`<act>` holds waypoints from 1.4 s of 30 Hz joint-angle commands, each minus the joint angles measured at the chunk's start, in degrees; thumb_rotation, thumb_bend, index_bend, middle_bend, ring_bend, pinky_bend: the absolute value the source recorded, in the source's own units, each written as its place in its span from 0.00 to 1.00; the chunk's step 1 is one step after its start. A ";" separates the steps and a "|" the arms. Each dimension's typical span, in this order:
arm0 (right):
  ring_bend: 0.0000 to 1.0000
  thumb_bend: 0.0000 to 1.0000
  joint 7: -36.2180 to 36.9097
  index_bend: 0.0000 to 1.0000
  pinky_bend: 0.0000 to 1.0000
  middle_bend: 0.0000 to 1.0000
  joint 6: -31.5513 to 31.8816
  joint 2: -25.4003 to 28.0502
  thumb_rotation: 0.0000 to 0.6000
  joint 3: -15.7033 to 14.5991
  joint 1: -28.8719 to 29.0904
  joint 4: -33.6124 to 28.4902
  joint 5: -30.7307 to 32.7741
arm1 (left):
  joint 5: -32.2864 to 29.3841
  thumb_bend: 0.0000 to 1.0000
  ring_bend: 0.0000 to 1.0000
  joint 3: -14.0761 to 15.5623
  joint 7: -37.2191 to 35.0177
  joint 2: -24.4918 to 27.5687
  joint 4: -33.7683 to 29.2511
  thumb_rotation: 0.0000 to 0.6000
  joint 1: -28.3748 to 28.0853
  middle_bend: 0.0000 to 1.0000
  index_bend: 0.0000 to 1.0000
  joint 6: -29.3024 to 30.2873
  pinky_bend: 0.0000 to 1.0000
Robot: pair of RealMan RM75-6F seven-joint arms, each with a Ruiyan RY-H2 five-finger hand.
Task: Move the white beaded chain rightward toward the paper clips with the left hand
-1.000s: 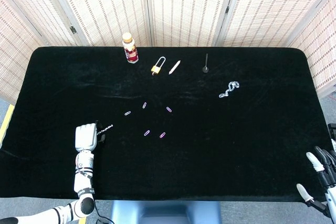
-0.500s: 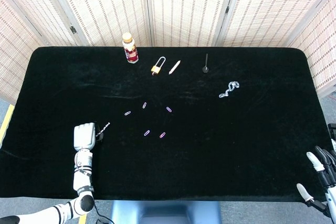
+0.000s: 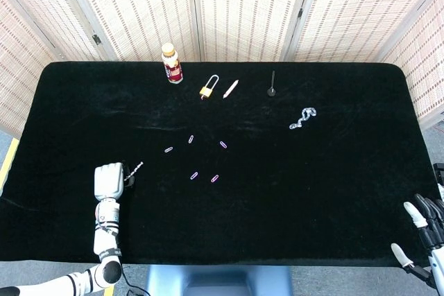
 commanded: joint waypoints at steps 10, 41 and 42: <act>0.00 0.29 -0.34 0.00 0.00 0.00 -0.36 -0.04 1.00 -0.16 0.16 -0.07 -0.31 | 5.48 0.60 1.00 -0.07 -1.49 -1.22 -1.36 1.00 -2.45 1.00 0.82 1.55 1.00; 0.00 0.29 0.38 0.00 0.00 0.00 -3.07 1.09 1.00 0.39 1.02 -1.89 2.47 | 3.45 0.60 1.00 -2.93 -1.20 -10.90 21.17 1.00 -13.42 1.00 0.82 -9.13 1.00; 0.00 0.29 0.39 0.00 0.00 0.00 -3.15 1.11 1.00 0.38 1.03 -1.92 2.52 | 3.35 0.60 1.00 -3.03 -1.23 -11.07 21.63 1.00 -13.54 1.00 0.82 -9.30 1.00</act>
